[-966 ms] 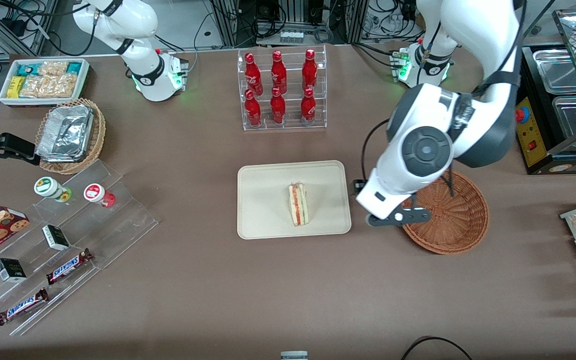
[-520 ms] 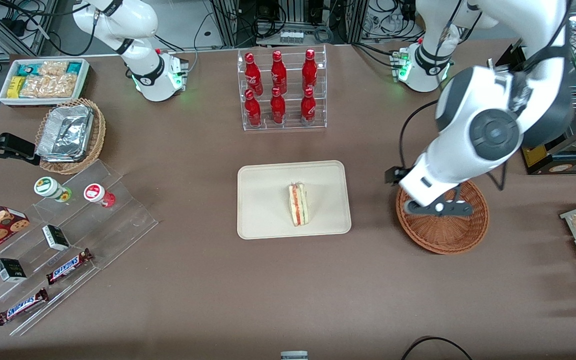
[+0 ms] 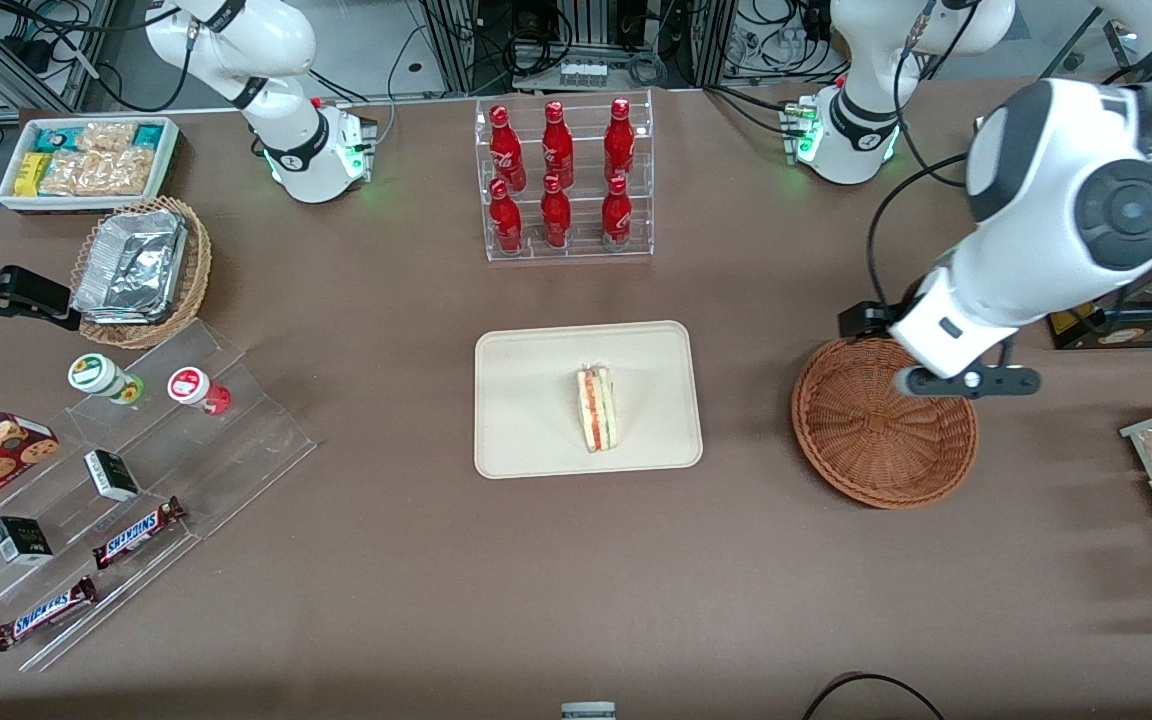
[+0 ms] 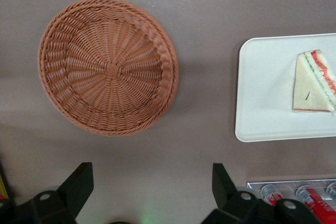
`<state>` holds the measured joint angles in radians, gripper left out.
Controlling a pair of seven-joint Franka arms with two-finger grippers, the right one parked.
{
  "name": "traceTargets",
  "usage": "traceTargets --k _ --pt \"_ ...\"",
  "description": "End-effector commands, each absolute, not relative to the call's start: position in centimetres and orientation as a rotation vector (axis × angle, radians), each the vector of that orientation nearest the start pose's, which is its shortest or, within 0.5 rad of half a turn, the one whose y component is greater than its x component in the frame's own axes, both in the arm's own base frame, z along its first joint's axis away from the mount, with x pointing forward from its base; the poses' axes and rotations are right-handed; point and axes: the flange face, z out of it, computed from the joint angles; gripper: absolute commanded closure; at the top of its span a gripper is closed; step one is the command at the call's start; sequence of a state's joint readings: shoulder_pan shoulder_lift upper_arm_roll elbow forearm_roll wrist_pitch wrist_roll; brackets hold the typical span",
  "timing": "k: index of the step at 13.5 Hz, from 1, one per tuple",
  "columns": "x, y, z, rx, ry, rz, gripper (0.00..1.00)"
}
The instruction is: Place sandwich from basket to tray
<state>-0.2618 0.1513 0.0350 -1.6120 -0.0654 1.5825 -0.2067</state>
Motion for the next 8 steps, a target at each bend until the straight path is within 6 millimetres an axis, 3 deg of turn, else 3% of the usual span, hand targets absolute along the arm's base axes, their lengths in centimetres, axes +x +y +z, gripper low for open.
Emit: traceTargets --k 1,8 --pt "54.9 -12.1 53.8 -3.146 0.031 0.320 0.00" --pt "51.5 -8.9 58.4 -3.091 0.056 0.351 0.00"
